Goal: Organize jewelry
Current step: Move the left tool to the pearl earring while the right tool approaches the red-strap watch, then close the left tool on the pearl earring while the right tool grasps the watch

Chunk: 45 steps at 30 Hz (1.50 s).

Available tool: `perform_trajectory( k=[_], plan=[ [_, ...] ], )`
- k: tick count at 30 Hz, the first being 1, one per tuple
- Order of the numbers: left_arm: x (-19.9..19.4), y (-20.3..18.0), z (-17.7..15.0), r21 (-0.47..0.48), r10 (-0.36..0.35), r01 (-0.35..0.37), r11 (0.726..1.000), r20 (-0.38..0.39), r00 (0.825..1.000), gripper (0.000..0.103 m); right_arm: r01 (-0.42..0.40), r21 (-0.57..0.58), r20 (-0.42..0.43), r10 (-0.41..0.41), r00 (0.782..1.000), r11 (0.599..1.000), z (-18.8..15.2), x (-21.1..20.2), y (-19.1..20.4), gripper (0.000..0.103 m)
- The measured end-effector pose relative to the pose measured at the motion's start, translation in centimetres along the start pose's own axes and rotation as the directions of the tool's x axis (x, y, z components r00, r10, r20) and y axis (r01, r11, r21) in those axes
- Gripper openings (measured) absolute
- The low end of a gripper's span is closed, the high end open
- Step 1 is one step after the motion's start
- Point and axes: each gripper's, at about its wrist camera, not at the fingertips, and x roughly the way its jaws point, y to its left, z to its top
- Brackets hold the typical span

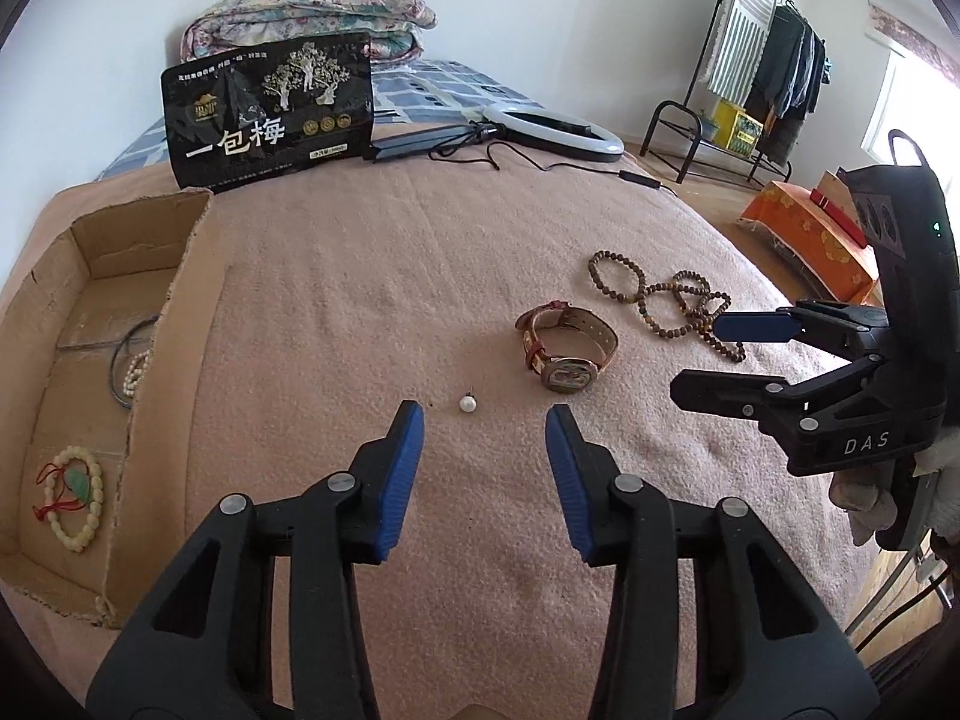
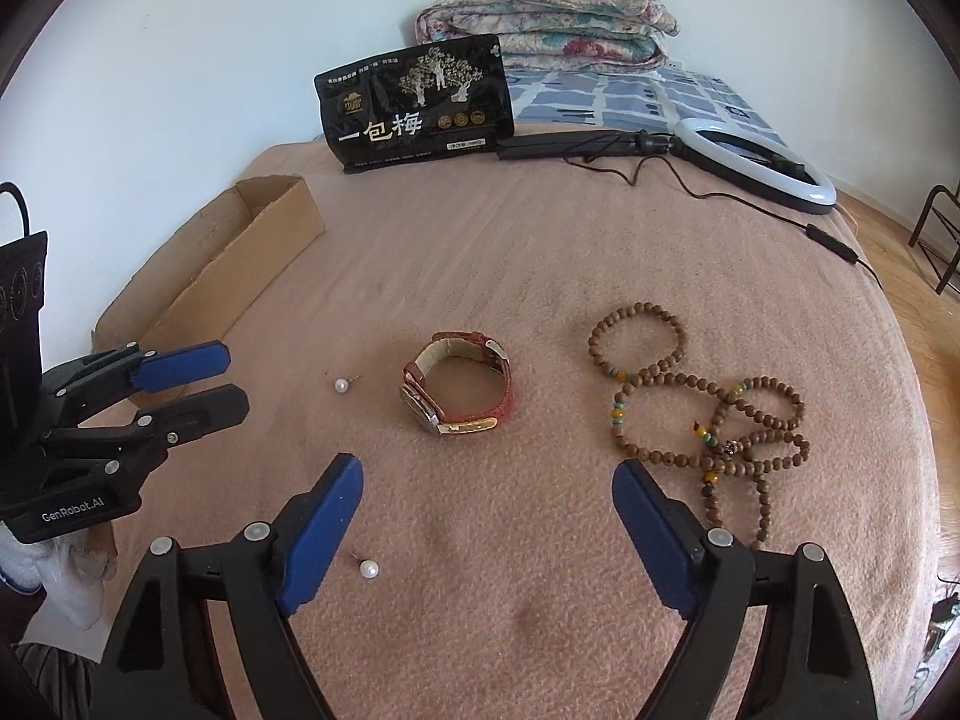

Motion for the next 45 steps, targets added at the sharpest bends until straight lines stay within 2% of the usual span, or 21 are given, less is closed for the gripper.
perform_trajectory(
  k=[3, 6, 7, 11, 13, 16, 22, 25, 28, 36, 39, 45],
  plan=[
    [1.5, -0.1, 0.0, 0.015, 0.004, -0.004, 1.000, -0.017, 1.000, 0.039, -0.016, -0.011, -0.012, 0.016, 1.000, 1.000, 0.1, 1.3, 0.2, 0.083],
    [2.9, 0.0, 0.0, 0.022, 0.008, -0.007, 1.000, -0.033, 0.999, 0.030, -0.015, -0.026, -0.027, 0.014, 1.000, 1.000, 0.3, 2.6, 0.4, 0.075],
    [3.4, 0.1, 0.0, 0.024, 0.013, -0.012, 1.000, -0.039, 0.999, 0.030, -0.011, -0.029, -0.032, 0.010, 0.999, 1.000, 0.4, 3.1, 0.4, 0.072],
    [4.9, 0.4, 0.0, 0.027, 0.020, -0.019, 0.999, -0.051, 0.998, 0.030, -0.016, -0.036, -0.041, 0.015, 0.999, 0.999, 0.6, 4.2, 0.4, 0.072],
    [5.5, 0.5, 0.0, 0.025, 0.019, -0.018, 1.000, -0.057, 0.998, 0.023, -0.014, -0.044, -0.043, 0.012, 0.999, 0.999, 0.7, 4.6, 0.5, 0.071],
    [6.2, 0.6, 0.1, 0.029, 0.017, -0.016, 0.999, -0.062, 0.998, 0.022, -0.016, -0.049, -0.049, 0.013, 0.999, 0.999, 0.8, 5.2, 0.4, 0.067],
    [6.9, 0.8, 0.2, 0.034, 0.010, -0.008, 0.999, -0.066, 0.998, 0.019, -0.017, -0.072, -0.047, 0.014, 0.999, 0.997, 1.1, 5.7, 0.6, 0.066],
    [7.0, 0.8, 0.1, 0.036, 0.008, -0.005, 0.999, -0.066, 0.998, 0.012, -0.011, -0.091, -0.046, 0.007, 0.999, 0.996, 1.3, 5.9, 0.9, 0.066],
    [7.1, 0.9, 0.1, 0.029, 0.002, 0.000, 1.000, -0.066, 0.998, 0.009, 0.000, -0.108, -0.043, -0.005, 0.999, 0.994, 1.6, 6.2, 1.2, 0.064],
    [7.1, 0.7, 0.1, 0.040, 0.003, 0.000, 0.999, -0.068, 0.998, 0.007, 0.011, -0.143, -0.038, -0.017, 0.999, 0.990, 1.9, 6.6, 1.7, 0.064],
    [7.1, 0.7, 0.1, 0.037, 0.001, 0.001, 0.999, -0.068, 0.998, 0.007, 0.007, -0.157, -0.039, -0.013, 0.999, 0.988, 2.0, 6.7, 1.9, 0.059],
    [7.0, 0.6, 0.1, 0.043, 0.002, 0.001, 0.999, -0.066, 0.998, 0.007, -0.004, -0.153, -0.034, -0.001, 0.999, 0.988, 1.9, 6.5, 1.8, 0.057]
  ],
)
